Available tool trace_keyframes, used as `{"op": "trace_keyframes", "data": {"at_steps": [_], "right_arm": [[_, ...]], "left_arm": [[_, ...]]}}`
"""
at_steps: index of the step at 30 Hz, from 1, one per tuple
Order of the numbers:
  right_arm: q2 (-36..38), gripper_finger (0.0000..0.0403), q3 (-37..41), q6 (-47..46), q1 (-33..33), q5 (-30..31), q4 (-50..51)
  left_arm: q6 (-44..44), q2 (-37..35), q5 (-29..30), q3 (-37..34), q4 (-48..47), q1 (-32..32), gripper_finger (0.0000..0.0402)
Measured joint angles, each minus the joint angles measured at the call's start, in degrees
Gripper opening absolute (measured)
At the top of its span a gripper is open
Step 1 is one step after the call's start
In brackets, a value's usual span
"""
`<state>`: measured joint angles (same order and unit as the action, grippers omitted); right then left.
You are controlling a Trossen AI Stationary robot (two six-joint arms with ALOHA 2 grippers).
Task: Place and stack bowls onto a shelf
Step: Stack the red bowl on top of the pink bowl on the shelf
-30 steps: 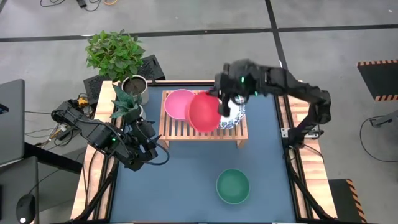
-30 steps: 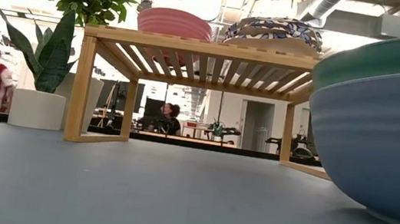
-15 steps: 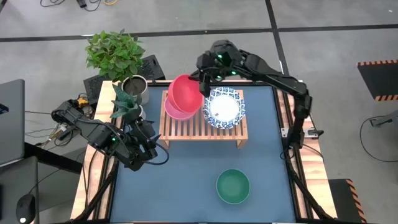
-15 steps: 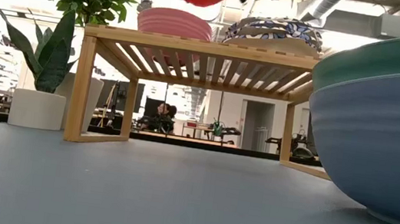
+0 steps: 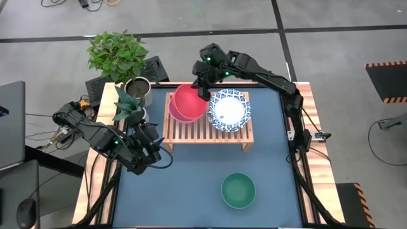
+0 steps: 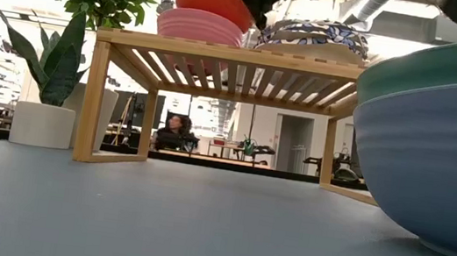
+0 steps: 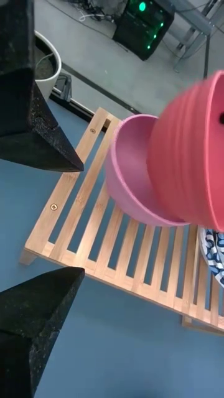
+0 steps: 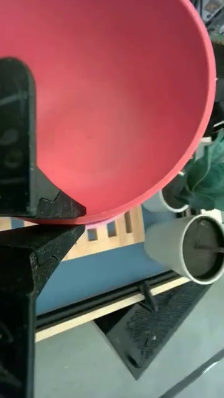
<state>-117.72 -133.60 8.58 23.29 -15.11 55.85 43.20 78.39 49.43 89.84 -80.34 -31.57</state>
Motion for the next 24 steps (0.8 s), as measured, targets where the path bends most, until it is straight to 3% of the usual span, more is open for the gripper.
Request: {"op": "trace_keyframes", "data": {"at_steps": [7,24], "right_arm": [[-1.0,0.0032,0.0,0.5,0.1,-0.1,-0.1],[0.2,0.0151,0.0,0.5,0.1,-0.1,-0.9]], "left_arm": [[0.0,0.0,0.0,0.0,-0.1,0.0,0.0251],[0.0,0.0,0.0,0.0,-0.2,0.0,0.0251]]}}
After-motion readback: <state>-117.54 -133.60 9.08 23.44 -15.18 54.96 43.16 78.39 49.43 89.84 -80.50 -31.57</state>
